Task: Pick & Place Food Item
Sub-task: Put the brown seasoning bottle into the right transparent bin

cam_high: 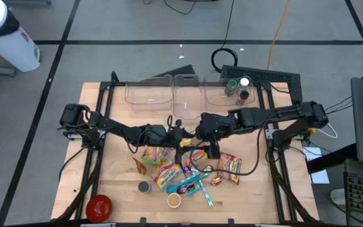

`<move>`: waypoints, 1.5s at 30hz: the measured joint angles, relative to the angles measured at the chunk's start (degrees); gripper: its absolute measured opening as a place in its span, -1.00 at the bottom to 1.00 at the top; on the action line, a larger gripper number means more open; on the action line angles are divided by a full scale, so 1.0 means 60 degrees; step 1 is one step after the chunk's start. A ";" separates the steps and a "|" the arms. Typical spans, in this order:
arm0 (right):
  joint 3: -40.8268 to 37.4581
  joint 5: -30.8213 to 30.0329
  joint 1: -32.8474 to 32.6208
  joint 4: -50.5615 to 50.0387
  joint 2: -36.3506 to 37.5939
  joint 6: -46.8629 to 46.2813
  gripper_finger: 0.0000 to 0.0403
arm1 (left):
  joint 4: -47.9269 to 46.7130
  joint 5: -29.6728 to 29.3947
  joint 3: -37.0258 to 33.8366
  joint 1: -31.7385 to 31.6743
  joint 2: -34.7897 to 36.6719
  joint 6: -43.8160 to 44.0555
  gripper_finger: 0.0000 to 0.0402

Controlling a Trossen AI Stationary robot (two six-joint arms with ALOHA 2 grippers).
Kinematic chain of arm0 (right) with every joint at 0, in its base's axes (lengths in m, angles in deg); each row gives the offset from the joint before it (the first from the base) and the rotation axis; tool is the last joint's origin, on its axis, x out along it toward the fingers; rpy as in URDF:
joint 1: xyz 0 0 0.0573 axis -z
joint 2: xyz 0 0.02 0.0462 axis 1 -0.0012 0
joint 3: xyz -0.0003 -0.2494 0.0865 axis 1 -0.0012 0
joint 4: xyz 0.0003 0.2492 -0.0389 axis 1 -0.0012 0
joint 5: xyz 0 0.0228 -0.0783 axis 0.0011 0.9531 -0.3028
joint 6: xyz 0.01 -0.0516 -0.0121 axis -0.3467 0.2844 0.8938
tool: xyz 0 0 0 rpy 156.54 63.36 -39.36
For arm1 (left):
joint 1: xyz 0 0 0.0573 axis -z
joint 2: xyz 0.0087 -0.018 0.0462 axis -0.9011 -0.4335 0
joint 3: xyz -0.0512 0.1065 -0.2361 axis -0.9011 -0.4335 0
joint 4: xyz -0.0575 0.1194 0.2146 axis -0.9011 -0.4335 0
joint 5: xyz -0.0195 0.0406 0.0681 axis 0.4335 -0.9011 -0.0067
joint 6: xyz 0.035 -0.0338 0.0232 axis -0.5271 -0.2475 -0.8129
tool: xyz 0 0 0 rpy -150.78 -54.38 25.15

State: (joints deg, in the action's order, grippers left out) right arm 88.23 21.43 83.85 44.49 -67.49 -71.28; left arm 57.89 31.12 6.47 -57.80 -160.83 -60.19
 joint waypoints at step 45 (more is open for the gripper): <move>-0.0492 0.0022 0.0337 0.0222 0.0613 0.0072 -0.20 | -0.0075 -0.0682 0.0018 0.0105 0.0583 0.0177 0.72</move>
State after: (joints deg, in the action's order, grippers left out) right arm 85.28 21.56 85.87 45.82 -63.81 -70.85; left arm 57.44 27.03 6.58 -57.17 -157.33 -59.12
